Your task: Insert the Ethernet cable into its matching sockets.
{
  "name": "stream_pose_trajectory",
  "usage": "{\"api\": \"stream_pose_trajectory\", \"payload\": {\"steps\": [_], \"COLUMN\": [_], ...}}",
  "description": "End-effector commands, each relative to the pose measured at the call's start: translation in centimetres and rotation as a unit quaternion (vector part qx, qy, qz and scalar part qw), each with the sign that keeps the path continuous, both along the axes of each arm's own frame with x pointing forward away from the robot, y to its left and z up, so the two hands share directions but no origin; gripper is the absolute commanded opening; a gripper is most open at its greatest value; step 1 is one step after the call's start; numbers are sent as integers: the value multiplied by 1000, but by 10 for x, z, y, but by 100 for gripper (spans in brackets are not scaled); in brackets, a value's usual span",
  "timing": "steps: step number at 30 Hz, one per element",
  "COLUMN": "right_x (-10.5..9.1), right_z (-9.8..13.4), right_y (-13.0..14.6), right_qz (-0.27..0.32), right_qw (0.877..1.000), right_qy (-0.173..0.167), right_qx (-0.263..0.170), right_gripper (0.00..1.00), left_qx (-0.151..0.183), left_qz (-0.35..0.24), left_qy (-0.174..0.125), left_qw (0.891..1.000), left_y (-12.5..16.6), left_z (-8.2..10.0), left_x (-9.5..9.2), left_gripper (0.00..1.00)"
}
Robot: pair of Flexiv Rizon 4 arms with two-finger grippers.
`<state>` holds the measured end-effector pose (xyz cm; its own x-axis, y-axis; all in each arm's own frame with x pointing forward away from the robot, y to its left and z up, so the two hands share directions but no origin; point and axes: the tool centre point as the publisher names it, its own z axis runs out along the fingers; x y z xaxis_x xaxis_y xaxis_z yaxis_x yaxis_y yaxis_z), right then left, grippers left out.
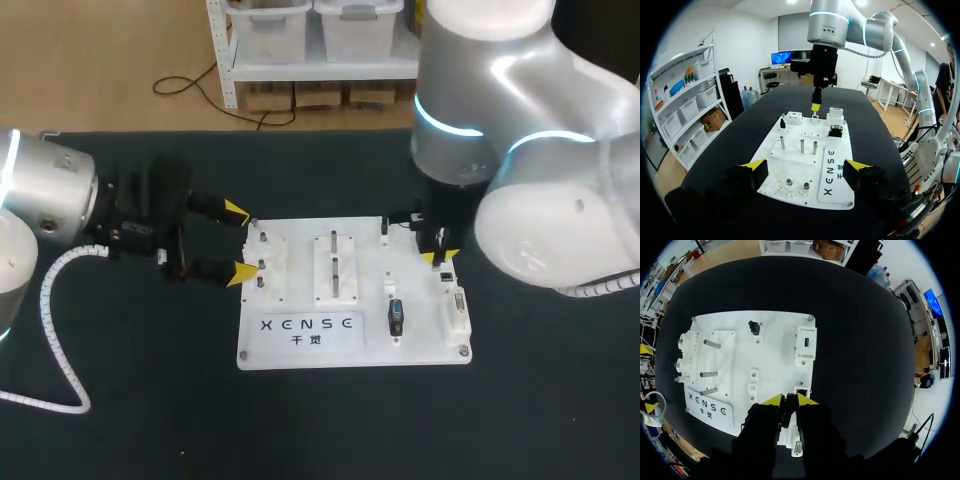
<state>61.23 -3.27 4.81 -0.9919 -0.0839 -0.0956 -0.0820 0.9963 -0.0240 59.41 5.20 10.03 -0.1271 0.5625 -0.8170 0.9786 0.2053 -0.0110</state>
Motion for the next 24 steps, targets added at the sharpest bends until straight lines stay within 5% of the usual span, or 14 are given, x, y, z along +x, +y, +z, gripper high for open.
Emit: {"api": "stream_pose_trajectory", "payload": {"steps": [1, 24], "right_x": [-1, 1], "right_z": [-2, -16], "right_y": [-9, -13], "right_qz": [-4, -10], "right_qw": [1000, 1000], "right_qy": [-5, 8], "right_qx": [2, 2], "right_gripper": [0, 0], "left_qx": [-3, -3], "left_qz": [0, 0], "left_qy": [-2, -2], "left_qw": [1000, 1000], "left_y": [1, 1], "left_z": [-1, -1], "left_x": [0, 0], "left_gripper": [100, 100]}}
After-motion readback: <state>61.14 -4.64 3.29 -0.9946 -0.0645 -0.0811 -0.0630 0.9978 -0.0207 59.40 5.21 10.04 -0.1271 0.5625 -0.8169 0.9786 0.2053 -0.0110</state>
